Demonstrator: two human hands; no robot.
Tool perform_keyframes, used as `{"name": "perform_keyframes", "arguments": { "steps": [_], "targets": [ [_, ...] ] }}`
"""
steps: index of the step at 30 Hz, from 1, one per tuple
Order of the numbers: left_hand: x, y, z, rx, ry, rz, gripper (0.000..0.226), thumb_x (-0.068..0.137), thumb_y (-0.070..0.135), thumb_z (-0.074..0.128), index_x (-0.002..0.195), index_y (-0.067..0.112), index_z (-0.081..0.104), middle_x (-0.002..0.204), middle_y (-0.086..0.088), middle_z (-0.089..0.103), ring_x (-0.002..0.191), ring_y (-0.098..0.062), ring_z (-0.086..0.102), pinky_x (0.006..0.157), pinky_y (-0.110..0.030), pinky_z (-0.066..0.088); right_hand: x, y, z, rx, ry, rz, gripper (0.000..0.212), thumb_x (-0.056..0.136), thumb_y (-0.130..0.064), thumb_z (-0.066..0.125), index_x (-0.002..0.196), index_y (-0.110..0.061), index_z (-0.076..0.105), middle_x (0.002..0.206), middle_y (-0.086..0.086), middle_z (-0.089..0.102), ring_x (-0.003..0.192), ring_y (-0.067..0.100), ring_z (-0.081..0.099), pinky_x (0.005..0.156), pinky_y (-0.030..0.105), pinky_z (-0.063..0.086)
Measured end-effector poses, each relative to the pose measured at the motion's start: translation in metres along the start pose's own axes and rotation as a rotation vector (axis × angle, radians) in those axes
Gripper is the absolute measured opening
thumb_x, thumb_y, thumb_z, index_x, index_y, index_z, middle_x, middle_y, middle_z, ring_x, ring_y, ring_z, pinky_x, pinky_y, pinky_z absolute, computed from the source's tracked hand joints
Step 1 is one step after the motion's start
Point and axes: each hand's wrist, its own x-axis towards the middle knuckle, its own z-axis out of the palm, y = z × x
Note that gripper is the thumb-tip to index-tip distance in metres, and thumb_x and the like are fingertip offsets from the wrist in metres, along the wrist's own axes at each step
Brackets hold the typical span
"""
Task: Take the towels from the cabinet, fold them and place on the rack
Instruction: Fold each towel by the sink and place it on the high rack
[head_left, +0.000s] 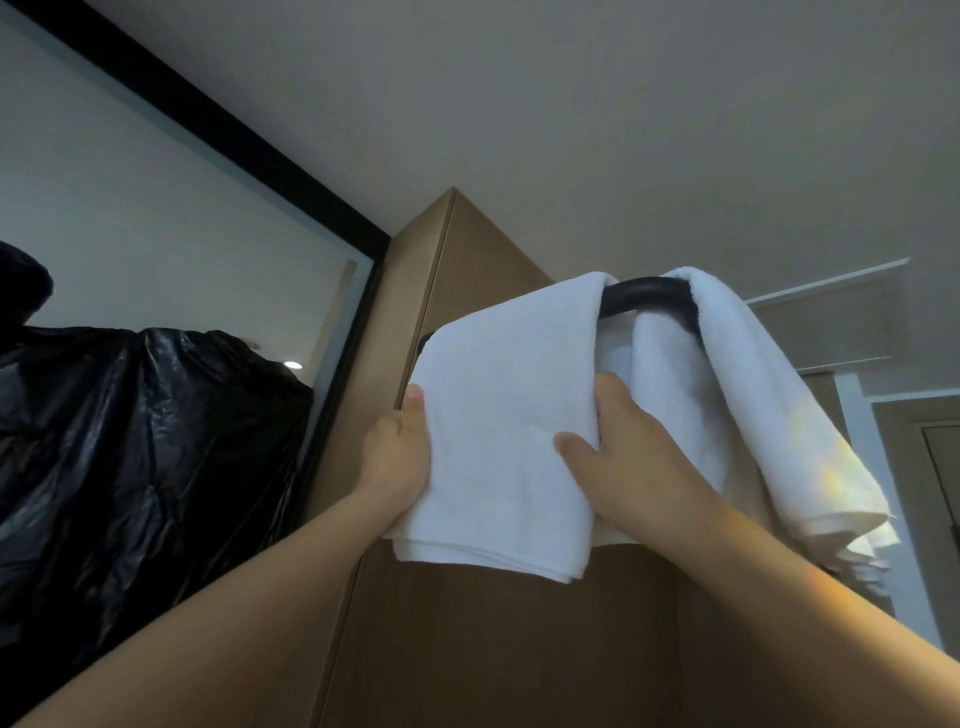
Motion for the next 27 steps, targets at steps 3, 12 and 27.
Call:
{"name": "perform_keyframes", "arguments": {
  "steps": [3, 12, 27],
  "targets": [
    [-0.005, 0.004, 0.005, 0.049, 0.022, 0.016, 0.06, 0.099, 0.057, 0.022, 0.095, 0.006, 0.053, 0.086, -0.001, 0.056, 0.075, -0.011, 0.052, 0.059, -0.029, 0.036, -0.006, 0.001, 0.0, -0.029, -0.017, 0.009, 0.028, 0.096, -0.029, 0.053, 0.117, -0.029, 0.034, 0.095, -0.021, 0.045, 0.079, -0.004, 0.048, 0.056, 0.01, 0.036],
    [-0.049, 0.027, -0.015, 0.172, 0.047, 0.549, 0.024, 0.099, 0.033, 0.042, 0.118, 0.022, 0.053, 0.117, 0.009, 0.051, 0.114, -0.012, 0.047, 0.095, -0.03, 0.04, -0.031, -0.018, -0.014, 0.008, -0.018, 0.068, 0.052, 0.094, -0.055, 0.045, 0.139, -0.03, 0.041, 0.134, -0.013, 0.048, 0.115, 0.007, 0.048, 0.092, 0.025, 0.039],
    [-0.095, 0.063, -0.046, 0.026, -0.237, 0.432, 0.017, 0.099, 0.038, 0.045, 0.093, 0.043, 0.06, 0.102, 0.022, 0.06, 0.096, 0.008, 0.054, 0.078, -0.018, 0.039, -0.077, 0.004, -0.007, -0.058, -0.34, 0.212, 0.067, 0.099, -0.037, 0.048, 0.156, -0.032, 0.011, 0.16, -0.01, 0.026, 0.145, 0.009, 0.028, 0.112, 0.024, 0.026]
  ]
}}
